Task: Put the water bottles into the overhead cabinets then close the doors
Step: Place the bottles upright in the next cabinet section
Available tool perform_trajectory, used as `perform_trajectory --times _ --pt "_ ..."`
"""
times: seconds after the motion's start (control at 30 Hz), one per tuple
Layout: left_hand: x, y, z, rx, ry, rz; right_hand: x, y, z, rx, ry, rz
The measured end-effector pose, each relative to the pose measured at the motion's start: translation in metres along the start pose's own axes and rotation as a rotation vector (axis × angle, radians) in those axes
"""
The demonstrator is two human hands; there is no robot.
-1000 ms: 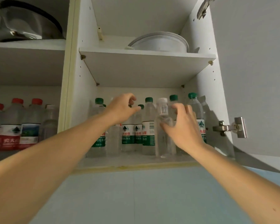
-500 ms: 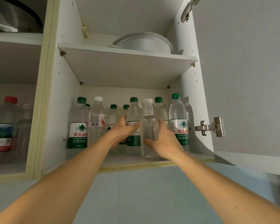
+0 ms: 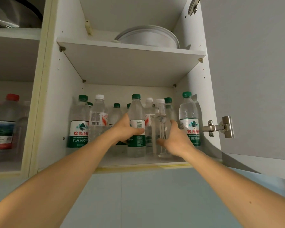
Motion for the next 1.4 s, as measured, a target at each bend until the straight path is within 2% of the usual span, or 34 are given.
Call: perform_trajectory --times 0.3,0.4,0.53,0.63,0.77,1.2,1.4 --pt "0.017 0.029 -0.013 -0.624 -0.211 -0.169 0.001 0.003 0.001 -0.055 0.067 0.065" --pt "0.015 0.038 -0.011 -0.855 -0.219 -0.255 0.001 0.003 0.004 -0.061 0.076 0.082" --pt "0.014 0.036 -0.005 -0.988 -0.252 -0.283 0.004 0.002 0.008 -0.088 0.087 0.089" --pt "0.012 0.037 -0.002 -1.073 -0.364 -0.363 0.005 -0.002 0.013 -0.107 0.104 0.111" --pt "0.010 0.043 0.002 -1.084 -0.452 -0.425 0.003 -0.010 0.024 -0.107 0.129 0.160" --pt "0.020 0.051 0.021 -1.048 -0.494 -0.471 -0.006 -0.042 0.052 0.074 0.102 0.184" --pt "0.026 0.058 0.024 -0.906 -0.542 -0.442 -0.011 -0.050 0.062 0.108 0.131 0.248"
Point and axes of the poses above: each hand's wrist, its own x-axis away from the middle knuckle, its own y-axis out of the back of the hand, z = x × y, the point moved 4 cm from there along -x, towards the middle knuckle, and after that the axes turned 7 degrees about -z, right-handed, at the moved point
